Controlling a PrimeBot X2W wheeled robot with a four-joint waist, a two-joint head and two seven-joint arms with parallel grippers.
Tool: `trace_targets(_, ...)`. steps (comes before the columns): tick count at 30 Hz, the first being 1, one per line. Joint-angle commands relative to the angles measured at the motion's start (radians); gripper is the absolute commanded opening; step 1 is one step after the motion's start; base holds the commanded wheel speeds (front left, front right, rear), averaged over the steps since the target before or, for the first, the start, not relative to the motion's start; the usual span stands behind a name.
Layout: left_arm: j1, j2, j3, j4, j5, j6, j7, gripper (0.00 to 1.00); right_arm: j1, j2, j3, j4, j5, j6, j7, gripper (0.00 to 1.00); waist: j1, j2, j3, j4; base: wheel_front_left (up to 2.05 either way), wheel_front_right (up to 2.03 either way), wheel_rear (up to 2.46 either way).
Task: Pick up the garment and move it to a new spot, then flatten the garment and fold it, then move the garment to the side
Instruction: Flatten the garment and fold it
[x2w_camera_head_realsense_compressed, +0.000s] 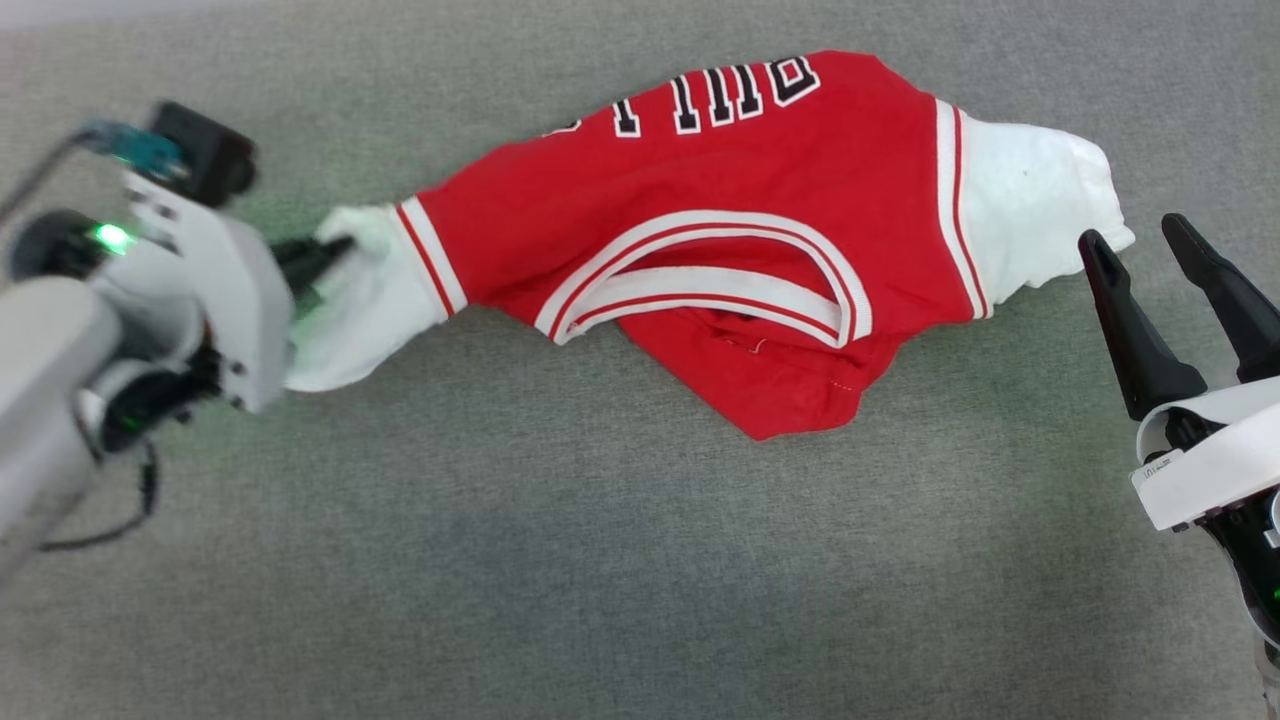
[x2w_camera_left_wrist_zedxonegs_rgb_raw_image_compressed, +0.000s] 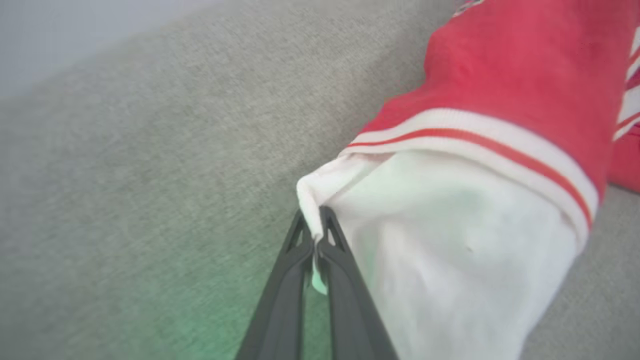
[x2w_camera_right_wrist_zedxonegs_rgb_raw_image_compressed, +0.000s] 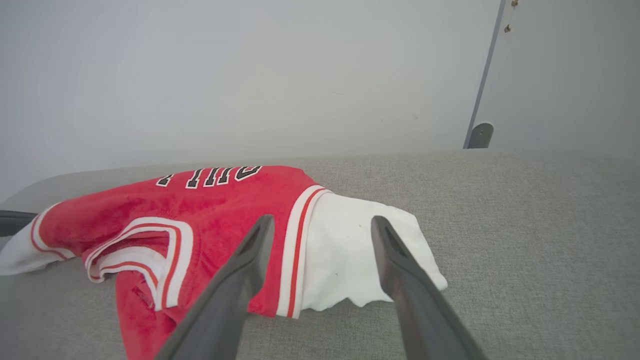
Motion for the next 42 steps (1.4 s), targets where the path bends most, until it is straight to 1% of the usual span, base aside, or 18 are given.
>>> trace_targets(1, -0.020, 0.016, 0.001, 0.017, -0.002, 0.001, -0.016, 0.00, -0.005, 0.001, -0.003, -0.001, -0.004, -0.001, 0.002, 1.00, 0.0000, -0.0001, -0.003, 0.006, 0.00, 0.00, 0.00)
trace_targets(6, -0.067, 0.056, 0.001, 0.100, -0.010, 0.001, -0.044, 0.00, -0.006, 0.003, 0.000, -0.005, -0.002, -0.001, 0.004, 1.00, 0.0000, -0.0001, -0.002, 0.009, 0.00, 0.00, 0.00)
trace_targets(9, -0.096, 0.067, 0.001, 0.161, 0.007, 0.001, -0.051, 0.00, -0.006, 0.003, 0.001, -0.005, 0.002, -0.001, 0.004, 1.00, 0.0000, -0.0001, 0.004, 0.005, 0.00, 0.00, 0.00)
trace_targets(15, -0.097, 0.025, 0.001, 0.252, 0.022, 0.001, -0.071, 0.00, -0.006, 0.001, 0.002, 0.000, 0.002, -0.001, 0.000, 1.00, 0.0000, -0.0001, 0.008, -0.002, 0.00, 0.00, 0.00)
trace_targets(16, -0.089, 0.015, 0.001, 0.263, 0.028, 0.001, -0.076, 0.03, -0.004, 0.000, 0.001, 0.001, 0.002, -0.001, 0.000, 1.00, 0.0000, -0.0001, 0.006, -0.003, 0.00, 0.00, 0.00)
trace_targets(18, -0.081, -0.003, 0.001, 0.286, 0.031, 0.001, -0.086, 0.64, 0.001, -0.005, 0.000, 0.007, -0.001, -0.001, 0.006, 1.00, 0.0000, -0.0001, -0.002, -0.001, 0.00, 0.00, 0.00)
trace_targets(19, -0.077, -0.011, 0.001, 0.297, 0.033, 0.001, -0.098, 0.91, 0.004, -0.011, 0.003, 0.010, -0.007, -0.001, 0.009, 1.00, 0.0000, -0.0001, -0.008, 0.002, 0.00, 0.00, 0.00)
trace_targets(20, -0.070, -0.020, 0.002, 0.307, 0.027, 0.001, -0.115, 1.00, 0.006, -0.016, 0.007, 0.013, -0.009, -0.001, 0.011, 1.00, 0.0000, -0.0001, -0.016, 0.005, 0.00, 0.00, 0.00)
trace_targets(22, -0.053, -0.031, 0.008, 0.318, 0.008, 0.001, -0.157, 1.00, 0.009, -0.035, 0.021, 0.019, -0.023, -0.001, 0.019, 1.00, 0.0000, -0.0001, -0.035, 0.014, 0.00, 0.00, 0.00)
trace_targets(23, -0.053, -0.031, 0.008, 0.318, 0.008, 0.001, -0.157, 1.00, 0.009, -0.035, 0.021, 0.019, -0.023, -0.001, 0.019, 1.00, 0.0000, -0.0001, -0.035, 0.014, 0.00, 0.00, 0.00)
trace_targets(27, 0.003, -0.036, 0.020, 0.329, -0.021, 0.001, -0.267, 1.00, 0.008, -0.094, 0.065, 0.038, -0.061, -0.001, 0.042, 1.00, 0.0000, -0.0001, -0.079, 0.038, 0.00, 0.00, 0.00)
trace_targets(32, 0.098, -0.047, 0.059, 0.307, -0.055, 0.001, -0.421, 1.00, -0.005, -0.206, 0.156, 0.060, -0.076, -0.001, 0.095, 1.00, 0.0000, -0.0001, -0.129, 0.082, 0.00, 0.00, 0.00)
trace_targets(34, 0.140, -0.058, 0.080, 0.285, -0.041, 0.012, -0.448, 1.00, -0.021, -0.275, 0.207, 0.067, -0.092, -0.001, 0.119, 1.00, 0.0000, -0.0001, -0.143, 0.104, 0.00, 0.00, 0.00)
trace_targets(35, 0.162, -0.065, 0.095, 0.269, -0.032, 0.025, -0.453, 1.00, -0.027, -0.299, 0.229, 0.073, -0.088, -0.001, 0.128, 1.00, 0.0000, -0.0001, -0.150, 0.117, 0.00, 0.00, 0.00)
trace_targets(37, 0.195, -0.079, 0.173, 0.210, 0.017, 0.061, -0.456, 1.00, -0.042, -0.353, 0.272, 0.085, -0.070, -0.001, 0.145, 1.00, 0.0000, -0.0001, -0.157, 0.144, 0.00, 0.00, 0.00)
trace_targets(42, 0.429, -0.134, 0.444, -0.030, 0.202, 0.192, -0.455, 1.00, -0.113, -0.474, 0.374, 0.134, -0.024, -0.001, 0.188, 1.00, 0.0000, -0.0001, -0.159, 0.215, 0.00, 0.00, 0.00)
